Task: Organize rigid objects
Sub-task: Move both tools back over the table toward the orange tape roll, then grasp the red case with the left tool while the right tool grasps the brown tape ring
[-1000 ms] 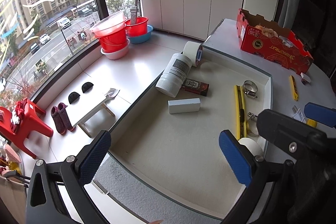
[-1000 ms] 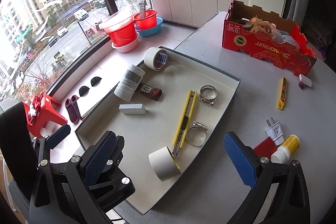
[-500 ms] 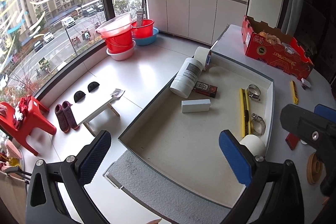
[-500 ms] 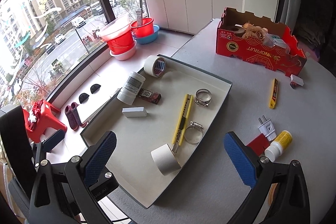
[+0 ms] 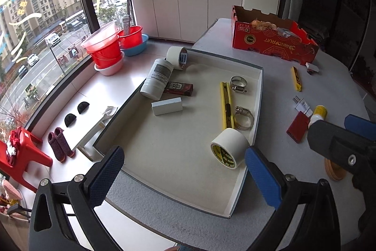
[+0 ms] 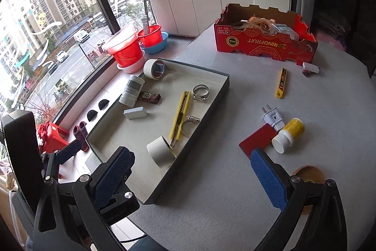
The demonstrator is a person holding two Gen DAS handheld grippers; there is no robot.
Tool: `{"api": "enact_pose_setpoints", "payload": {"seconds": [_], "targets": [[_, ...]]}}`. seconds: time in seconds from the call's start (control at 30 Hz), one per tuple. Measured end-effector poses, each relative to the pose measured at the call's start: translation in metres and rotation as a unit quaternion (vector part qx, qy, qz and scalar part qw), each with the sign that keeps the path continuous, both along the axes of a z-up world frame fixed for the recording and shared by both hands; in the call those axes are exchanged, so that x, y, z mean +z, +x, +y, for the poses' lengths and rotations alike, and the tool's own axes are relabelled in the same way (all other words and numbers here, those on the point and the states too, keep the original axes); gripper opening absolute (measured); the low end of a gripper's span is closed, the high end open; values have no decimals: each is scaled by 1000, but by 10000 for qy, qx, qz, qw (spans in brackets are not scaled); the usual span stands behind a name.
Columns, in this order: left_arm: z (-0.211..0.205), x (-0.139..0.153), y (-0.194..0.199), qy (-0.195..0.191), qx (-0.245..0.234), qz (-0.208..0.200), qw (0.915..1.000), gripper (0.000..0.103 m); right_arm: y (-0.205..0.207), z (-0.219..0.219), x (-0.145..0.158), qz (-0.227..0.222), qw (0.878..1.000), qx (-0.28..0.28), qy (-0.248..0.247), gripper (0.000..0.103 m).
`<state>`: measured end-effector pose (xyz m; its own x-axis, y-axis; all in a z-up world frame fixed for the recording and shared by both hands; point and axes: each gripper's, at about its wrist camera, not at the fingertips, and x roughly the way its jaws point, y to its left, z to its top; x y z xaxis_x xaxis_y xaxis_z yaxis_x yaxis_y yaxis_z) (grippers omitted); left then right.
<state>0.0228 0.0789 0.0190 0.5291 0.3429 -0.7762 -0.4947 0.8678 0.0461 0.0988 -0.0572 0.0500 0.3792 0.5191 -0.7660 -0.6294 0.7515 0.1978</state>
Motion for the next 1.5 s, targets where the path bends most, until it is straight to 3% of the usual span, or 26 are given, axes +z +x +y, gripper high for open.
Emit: {"api": "enact_pose_setpoints", "payload": {"seconds": [0.17,0.27,0.4,0.53,0.63,0.73,0.87,0.97,1.13,1.2,1.37,1.5], "targets": [[-41,-9,18,-75,-616,116,9980,103,8,-52,-12,180,9985,-509,99,103],[-67,-14,31,-53,-1027,193,9945,103,14,-95,-25,249,9931,-1129,172,103],[-100,-19,52,-33,-1577,218,9872,103,30,-160,-52,508,9741,-2197,163,103],[-128,-25,77,22,-2008,234,9794,103,36,-202,-81,993,9576,-2699,163,103],[-143,-32,92,102,-2281,215,9733,103,34,-210,-92,1013,9561,-2749,41,103],[-147,-42,103,174,-2432,313,9693,103,33,-202,-98,845,9640,-2511,-208,103],[-129,-43,101,-41,-2399,218,9706,103,33,-177,-108,522,9759,-2007,-676,103],[-117,-39,101,-93,-2332,133,9723,103,41,-152,-115,169,9771,-1791,-1135,103],[-119,-40,109,107,-2332,208,9722,103,64,-123,-116,-9,9830,-1422,-1165,103],[-124,-42,114,127,-2376,250,9710,103,72,-122,-117,-29,9826,-1454,-1157,103],[-141,-54,134,261,-2654,390,9630,103,79,-162,-118,85,9709,-2119,-1109,103],[-145,-73,152,398,-2847,652,9556,103,74,-174,-117,64,9724,-2045,-1120,103]]}}
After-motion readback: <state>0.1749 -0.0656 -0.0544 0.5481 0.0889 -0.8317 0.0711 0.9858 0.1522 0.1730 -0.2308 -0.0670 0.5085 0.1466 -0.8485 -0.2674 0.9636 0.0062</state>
